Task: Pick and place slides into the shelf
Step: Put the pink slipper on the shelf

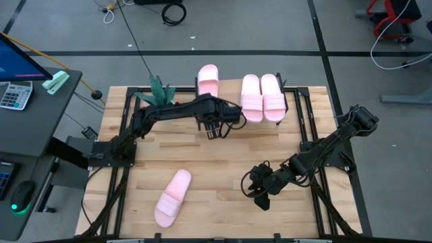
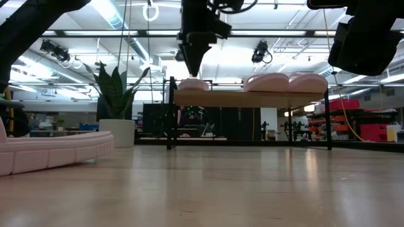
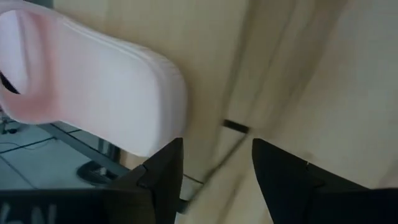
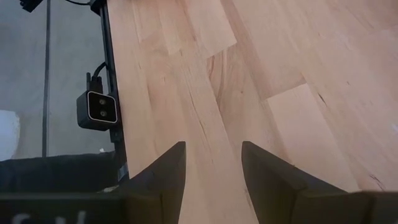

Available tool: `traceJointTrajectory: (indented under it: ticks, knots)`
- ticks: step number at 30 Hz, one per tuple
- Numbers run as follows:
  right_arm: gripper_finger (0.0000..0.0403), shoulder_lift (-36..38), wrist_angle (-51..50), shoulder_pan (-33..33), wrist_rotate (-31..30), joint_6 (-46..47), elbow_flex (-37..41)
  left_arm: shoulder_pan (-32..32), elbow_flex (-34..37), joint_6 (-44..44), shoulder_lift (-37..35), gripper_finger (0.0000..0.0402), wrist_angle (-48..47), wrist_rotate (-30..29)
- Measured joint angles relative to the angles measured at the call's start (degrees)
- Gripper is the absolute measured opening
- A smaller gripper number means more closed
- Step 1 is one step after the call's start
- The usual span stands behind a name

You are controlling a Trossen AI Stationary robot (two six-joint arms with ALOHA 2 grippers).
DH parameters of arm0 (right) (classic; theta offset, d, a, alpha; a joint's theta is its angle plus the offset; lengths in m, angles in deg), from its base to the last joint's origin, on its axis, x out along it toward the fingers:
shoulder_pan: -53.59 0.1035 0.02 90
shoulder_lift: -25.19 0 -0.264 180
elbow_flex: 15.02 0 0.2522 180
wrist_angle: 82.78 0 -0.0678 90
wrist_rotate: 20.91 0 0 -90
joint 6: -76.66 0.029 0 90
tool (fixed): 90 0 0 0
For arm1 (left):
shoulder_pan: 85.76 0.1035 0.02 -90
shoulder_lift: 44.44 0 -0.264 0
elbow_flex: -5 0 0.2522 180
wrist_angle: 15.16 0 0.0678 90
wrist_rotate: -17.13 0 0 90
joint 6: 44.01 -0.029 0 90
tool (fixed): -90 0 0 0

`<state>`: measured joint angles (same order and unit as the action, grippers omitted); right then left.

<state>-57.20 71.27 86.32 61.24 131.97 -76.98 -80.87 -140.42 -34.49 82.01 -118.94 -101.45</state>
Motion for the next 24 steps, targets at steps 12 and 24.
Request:
traceJointTrajectory:
  ticks: [12,24]
  knots:
    - [0.0162,0.0,-2.85,2.95,-0.74,0.02,-0.04,-16.36,0.04,14.07,-1.27,0.019,0.0,13.28]
    - [0.0162,0.0,-3.05,4.24,-0.79,0.02,-0.04,-26.49,0.04,0.27,-0.94,0.0149,-0.01,39.21]
